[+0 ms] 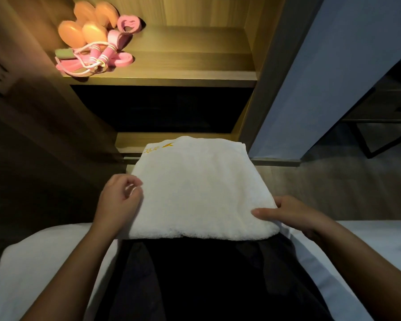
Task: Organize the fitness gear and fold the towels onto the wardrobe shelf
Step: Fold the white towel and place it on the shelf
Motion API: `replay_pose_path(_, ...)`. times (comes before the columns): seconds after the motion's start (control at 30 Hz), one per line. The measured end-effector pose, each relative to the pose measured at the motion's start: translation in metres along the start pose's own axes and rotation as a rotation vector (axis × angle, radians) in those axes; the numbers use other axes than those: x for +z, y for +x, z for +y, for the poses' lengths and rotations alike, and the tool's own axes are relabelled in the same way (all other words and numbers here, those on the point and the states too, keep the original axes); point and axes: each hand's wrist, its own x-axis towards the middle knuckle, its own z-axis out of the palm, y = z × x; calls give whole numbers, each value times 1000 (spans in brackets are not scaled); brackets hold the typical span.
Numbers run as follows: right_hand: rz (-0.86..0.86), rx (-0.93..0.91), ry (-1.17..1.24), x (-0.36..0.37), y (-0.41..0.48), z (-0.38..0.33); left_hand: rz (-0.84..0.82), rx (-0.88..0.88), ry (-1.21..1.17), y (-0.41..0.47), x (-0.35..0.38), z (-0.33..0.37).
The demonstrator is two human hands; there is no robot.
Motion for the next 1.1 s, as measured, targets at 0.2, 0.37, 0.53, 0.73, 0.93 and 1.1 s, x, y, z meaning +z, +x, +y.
replay_pose_path(0.2, 30, -22, -65, 2, -6, 1, -44, -435, -122, -8, -21, -39)
replay_pose_path(0.37, -71, -94, 7, -5, -17, 9, -238, -454, -336, -20, -35, -47)
replay_pose_path(0.53, -133, -95, -85, -13, -19, 18, -492, -312, -317, -33, -54, -51)
replay_pose_path(0.73, 21, -318, 107, -27, -25, -27, -370, -140, -496, -5, -81, -16)
replay_pose_path(0.93, 331, -398, 438, -74, -4, -135, -237, -211, -785, 84, -106, 79)
replay_pose_path(1.1, 347, -463, 538, -122, -2, -214, 70, -76, -801, 142, -133, 160)
